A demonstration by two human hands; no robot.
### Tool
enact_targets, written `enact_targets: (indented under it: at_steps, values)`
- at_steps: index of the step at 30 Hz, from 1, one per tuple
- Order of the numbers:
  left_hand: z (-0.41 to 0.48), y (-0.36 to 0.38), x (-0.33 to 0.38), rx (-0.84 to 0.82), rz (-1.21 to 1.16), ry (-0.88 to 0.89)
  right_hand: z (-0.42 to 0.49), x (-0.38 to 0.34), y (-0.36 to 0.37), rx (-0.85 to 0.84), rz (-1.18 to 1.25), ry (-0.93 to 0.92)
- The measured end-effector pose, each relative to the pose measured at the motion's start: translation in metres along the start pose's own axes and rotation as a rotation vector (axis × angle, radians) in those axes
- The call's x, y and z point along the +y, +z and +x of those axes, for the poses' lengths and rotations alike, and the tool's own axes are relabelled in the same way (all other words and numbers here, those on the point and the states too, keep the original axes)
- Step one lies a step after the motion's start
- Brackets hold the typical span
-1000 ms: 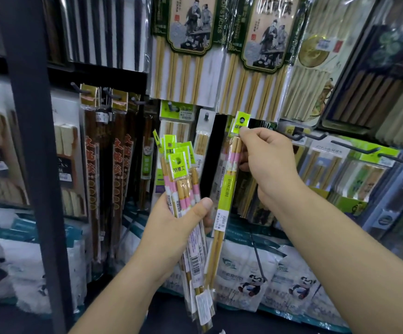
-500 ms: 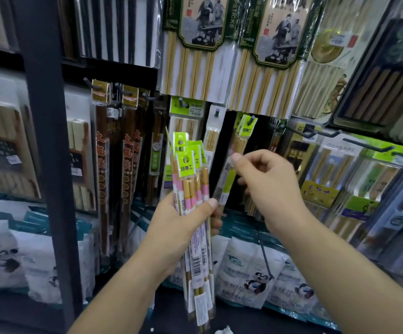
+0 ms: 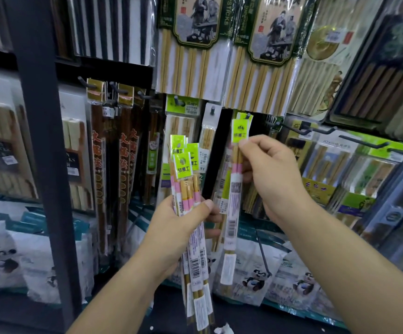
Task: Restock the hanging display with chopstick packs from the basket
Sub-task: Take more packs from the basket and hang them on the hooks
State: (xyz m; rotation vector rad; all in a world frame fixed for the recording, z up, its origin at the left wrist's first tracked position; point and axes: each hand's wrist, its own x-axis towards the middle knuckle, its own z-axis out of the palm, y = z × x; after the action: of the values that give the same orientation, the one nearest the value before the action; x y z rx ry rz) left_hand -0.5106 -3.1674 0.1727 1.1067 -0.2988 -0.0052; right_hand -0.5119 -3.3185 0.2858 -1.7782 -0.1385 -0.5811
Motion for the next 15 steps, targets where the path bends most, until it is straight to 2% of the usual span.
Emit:
enact_targets:
  at_steps: [3,10,15]
  values:
    - [0.001,-0.004,0.000,0.024,0.023,0.019,0.013,-0.009,-0.002,0.066,0.068,0.014]
    - [0.002,-0.005,0.001,0.020,0.007,0.021,0.026,-0.008,0.000,0.106,0.091,0.048]
    - [0.002,-0.006,0.002,0.012,-0.010,0.022,0.025,-0.001,0.001,0.138,-0.067,0.064]
